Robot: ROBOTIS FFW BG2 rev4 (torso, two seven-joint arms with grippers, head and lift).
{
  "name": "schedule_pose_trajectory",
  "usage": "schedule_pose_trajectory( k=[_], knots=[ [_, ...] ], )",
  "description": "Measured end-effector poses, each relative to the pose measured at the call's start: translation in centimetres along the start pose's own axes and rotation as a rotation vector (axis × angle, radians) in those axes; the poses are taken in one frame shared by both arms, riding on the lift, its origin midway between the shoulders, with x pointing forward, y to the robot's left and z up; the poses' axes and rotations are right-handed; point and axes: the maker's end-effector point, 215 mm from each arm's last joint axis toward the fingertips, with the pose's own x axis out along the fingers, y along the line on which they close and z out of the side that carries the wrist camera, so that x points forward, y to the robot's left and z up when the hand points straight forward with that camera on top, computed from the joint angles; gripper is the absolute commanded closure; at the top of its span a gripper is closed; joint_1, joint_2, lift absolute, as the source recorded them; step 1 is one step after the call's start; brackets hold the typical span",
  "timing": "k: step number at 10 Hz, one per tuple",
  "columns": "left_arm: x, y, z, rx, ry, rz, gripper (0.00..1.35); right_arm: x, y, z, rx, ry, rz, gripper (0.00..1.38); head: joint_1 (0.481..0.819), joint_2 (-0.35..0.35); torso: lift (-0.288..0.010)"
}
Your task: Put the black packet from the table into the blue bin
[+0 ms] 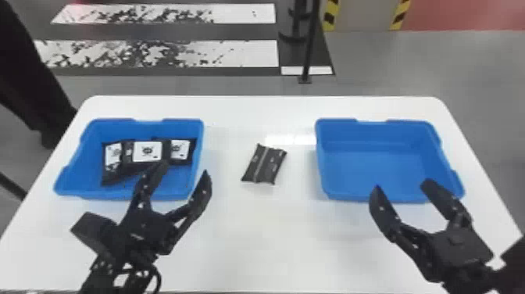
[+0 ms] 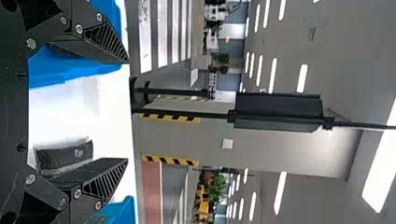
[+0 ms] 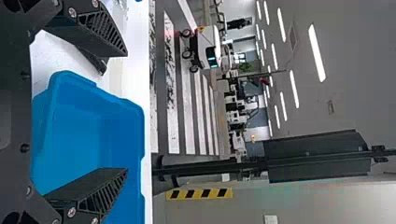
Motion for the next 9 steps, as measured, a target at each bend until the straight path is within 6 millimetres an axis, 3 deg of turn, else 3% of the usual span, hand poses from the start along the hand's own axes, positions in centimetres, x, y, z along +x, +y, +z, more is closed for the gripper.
schedule_pose_trajectory(
  k=[3, 5, 9],
  knots=[
    [7.0, -5.5, -1.8, -0.009, 0.037, -0.163, 0.29, 0.1, 0.0, 0.0, -0.002, 0.001, 0.0, 0.14, 0.695, -0.139, -0.11],
    [10.0, -8.3, -4.3, -0.014, 0.137, -0.24, 0.28, 0.1, 0.0, 0.0, -0.003, -0.001, 0.0, 0.14, 0.695, -0.194, -0.11],
    [13.2, -9.3, -8.7, 0.109, 0.314, -0.295, 0.26, 0.3, 0.0, 0.0, -0.002, -0.003, 0.0, 0.14, 0.695, -0.217, -0.11]
  ],
)
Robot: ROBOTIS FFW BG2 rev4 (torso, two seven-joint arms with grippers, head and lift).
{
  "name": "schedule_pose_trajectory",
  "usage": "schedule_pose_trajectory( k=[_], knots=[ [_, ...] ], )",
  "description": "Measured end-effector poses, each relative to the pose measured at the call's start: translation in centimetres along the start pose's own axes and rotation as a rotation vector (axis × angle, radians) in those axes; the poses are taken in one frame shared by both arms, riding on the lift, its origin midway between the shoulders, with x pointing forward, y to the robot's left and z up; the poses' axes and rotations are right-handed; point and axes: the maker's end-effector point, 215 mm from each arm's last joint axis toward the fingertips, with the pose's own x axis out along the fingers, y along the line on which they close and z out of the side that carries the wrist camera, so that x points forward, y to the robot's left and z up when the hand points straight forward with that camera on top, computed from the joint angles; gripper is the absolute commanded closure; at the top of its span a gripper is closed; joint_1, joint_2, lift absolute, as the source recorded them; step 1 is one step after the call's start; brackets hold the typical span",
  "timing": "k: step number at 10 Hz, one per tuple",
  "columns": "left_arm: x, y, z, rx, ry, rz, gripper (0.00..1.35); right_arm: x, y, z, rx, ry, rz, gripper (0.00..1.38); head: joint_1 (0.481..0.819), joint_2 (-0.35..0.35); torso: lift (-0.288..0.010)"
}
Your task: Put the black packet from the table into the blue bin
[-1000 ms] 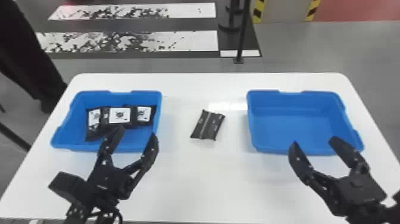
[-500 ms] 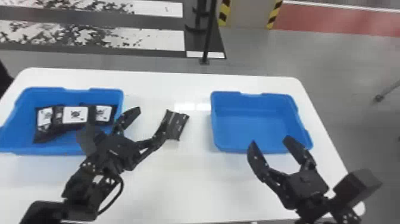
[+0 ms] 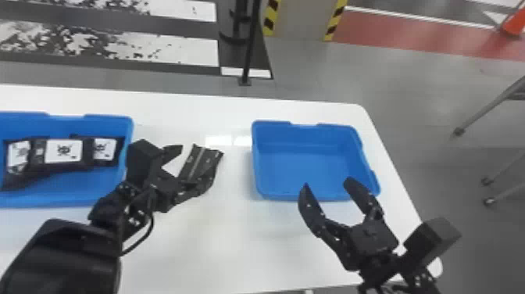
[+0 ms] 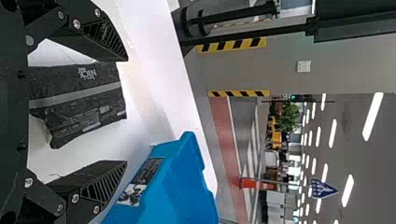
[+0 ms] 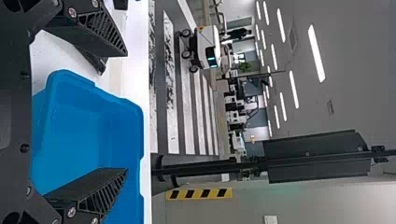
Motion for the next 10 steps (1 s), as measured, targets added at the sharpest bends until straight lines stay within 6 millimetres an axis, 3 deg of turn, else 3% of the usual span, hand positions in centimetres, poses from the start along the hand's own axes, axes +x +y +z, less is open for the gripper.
schedule_pose_trajectory(
  k=[3, 7, 8, 10],
  knots=[
    [1.9, 0.4, -1.7, 0.053, 0.073, 0.002, 0.27, 0.1, 0.0, 0.0, 0.0, 0.0, 0.0, 0.14, 0.695, -0.217, -0.11],
    [3.6, -0.8, -3.1, 0.084, 0.129, -0.011, 0.3, 0.2, -0.1, -0.2, 0.006, 0.0, 0.001, 0.14, 0.695, -0.237, -0.11],
    [3.6, -0.7, -4.1, 0.082, 0.156, -0.004, 0.41, 0.2, -0.1, -0.2, 0.008, 0.001, 0.001, 0.14, 0.695, -0.235, -0.11],
    [3.8, -0.3, -5.0, 0.098, 0.188, 0.015, 0.79, 0.1, -0.1, -0.4, 0.016, 0.002, 0.0, 0.14, 0.695, -0.232, -0.11]
  ],
)
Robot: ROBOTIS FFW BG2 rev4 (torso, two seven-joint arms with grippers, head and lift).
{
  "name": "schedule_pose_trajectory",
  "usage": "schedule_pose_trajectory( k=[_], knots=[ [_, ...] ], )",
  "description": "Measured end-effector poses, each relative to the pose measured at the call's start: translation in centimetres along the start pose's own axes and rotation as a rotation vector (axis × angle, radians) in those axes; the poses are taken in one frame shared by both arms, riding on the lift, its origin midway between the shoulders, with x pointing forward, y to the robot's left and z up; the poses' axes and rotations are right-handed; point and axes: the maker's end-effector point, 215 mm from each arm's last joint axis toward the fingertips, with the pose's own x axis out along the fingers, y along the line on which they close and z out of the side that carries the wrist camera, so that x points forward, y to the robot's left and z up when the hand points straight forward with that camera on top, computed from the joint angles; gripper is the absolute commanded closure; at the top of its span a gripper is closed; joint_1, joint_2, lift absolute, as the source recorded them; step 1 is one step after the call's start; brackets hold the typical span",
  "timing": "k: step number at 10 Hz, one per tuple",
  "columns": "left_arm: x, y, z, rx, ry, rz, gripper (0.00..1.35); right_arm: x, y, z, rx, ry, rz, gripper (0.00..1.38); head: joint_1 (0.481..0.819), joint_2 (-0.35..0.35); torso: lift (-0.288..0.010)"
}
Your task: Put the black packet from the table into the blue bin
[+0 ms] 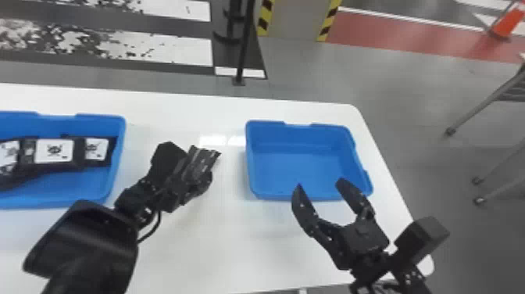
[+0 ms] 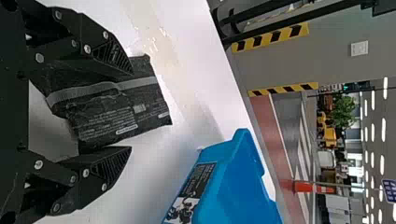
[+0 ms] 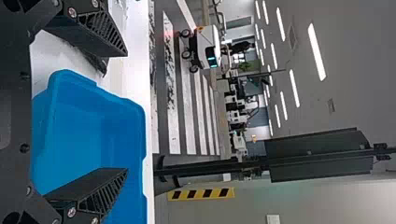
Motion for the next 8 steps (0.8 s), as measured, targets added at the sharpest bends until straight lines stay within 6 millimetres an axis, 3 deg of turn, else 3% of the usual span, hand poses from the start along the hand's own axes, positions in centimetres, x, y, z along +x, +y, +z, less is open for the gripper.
schedule_pose_trajectory(
  k=[2, 5, 7, 8],
  knots=[
    [0.2, -0.3, -0.1, 0.011, 0.011, -0.01, 1.23, 0.0, 0.0, 0.0, 0.001, 0.0, 0.0, 0.14, 0.695, -0.233, -0.11],
    [0.1, -1.2, 4.0, 0.081, -0.105, -0.047, 1.21, -0.1, 0.0, -0.2, 0.006, 0.002, -0.001, 0.14, 0.695, -0.256, -0.11],
    [-1.7, 0.2, 8.3, 0.106, -0.214, -0.051, 1.21, -0.2, 0.0, -0.2, 0.006, 0.004, -0.001, 0.14, 0.695, -0.257, -0.11],
    [-3.3, 1.7, 9.4, 0.107, -0.241, -0.042, 1.21, -0.2, 0.0, -0.2, 0.006, 0.004, 0.0, 0.14, 0.695, -0.244, -0.11]
  ],
)
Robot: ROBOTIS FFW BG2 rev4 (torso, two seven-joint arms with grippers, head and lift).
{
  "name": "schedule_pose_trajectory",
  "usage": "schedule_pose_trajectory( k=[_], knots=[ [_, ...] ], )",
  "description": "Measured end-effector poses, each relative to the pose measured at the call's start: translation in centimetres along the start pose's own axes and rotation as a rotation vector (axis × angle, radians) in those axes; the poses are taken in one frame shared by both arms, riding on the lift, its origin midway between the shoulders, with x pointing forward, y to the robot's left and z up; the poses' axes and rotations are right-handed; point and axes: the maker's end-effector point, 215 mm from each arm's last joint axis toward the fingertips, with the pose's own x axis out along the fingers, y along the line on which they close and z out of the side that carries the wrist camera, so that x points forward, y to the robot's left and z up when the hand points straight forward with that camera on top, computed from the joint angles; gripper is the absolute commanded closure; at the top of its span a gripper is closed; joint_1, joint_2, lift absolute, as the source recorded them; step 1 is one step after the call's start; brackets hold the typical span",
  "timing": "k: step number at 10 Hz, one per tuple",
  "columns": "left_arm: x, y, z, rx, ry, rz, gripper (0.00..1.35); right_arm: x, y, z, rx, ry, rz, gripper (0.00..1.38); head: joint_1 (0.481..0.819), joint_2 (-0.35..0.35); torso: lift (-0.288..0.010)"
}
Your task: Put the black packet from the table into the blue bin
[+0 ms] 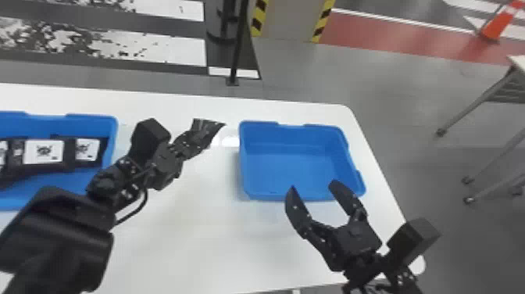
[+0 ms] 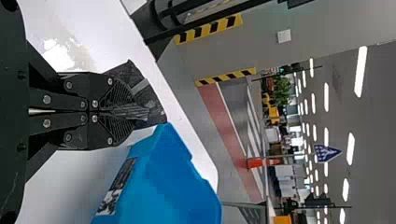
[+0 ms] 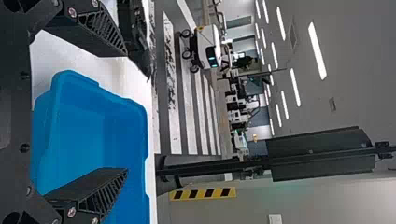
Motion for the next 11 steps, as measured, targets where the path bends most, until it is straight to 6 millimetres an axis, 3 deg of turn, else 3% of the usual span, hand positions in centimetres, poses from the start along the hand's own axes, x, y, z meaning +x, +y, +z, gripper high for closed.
schedule_pose_trajectory(
  k=[2, 4, 6, 7, 9, 10, 11],
  knots=[
    [-4.5, 4.9, 0.1, 0.017, -0.011, 0.074, 1.21, -0.1, 0.1, 0.2, -0.004, -0.002, 0.001, 0.14, 0.695, -0.165, -0.11],
    [-10.5, 9.5, -2.2, 0.05, 0.031, 0.187, 1.21, -0.2, 0.1, 0.3, -0.004, -0.002, 0.0, 0.14, 0.695, -0.086, -0.11],
    [-15.4, 12.2, -5.1, 0.07, 0.091, 0.263, 1.21, -0.3, 0.2, 0.3, -0.001, -0.003, 0.0, 0.14, 0.695, 0.005, -0.11],
    [-17.2, 12.9, -6.4, 0.079, 0.122, 0.29, 1.12, -0.3, 0.2, 0.3, 0.0, -0.002, 0.0, 0.14, 0.695, 0.022, -0.11],
    [-20.4, 14.2, -9.2, 0.083, 0.185, 0.347, 0.19, -0.3, 0.2, 0.3, 0.001, -0.002, 0.0, 0.14, 0.695, 0.083, -0.11],
    [-21.4, 14.7, -9.9, 0.084, 0.202, 0.368, 0.07, -0.4, 0.2, 0.3, 0.002, -0.002, 0.0, 0.14, 0.695, 0.105, -0.11],
    [-22.2, 15.2, -9.9, 0.096, 0.198, 0.387, 0.15, -0.4, 0.2, 0.3, 0.003, -0.002, 0.0, 0.14, 0.695, 0.113, -0.11]
  ],
)
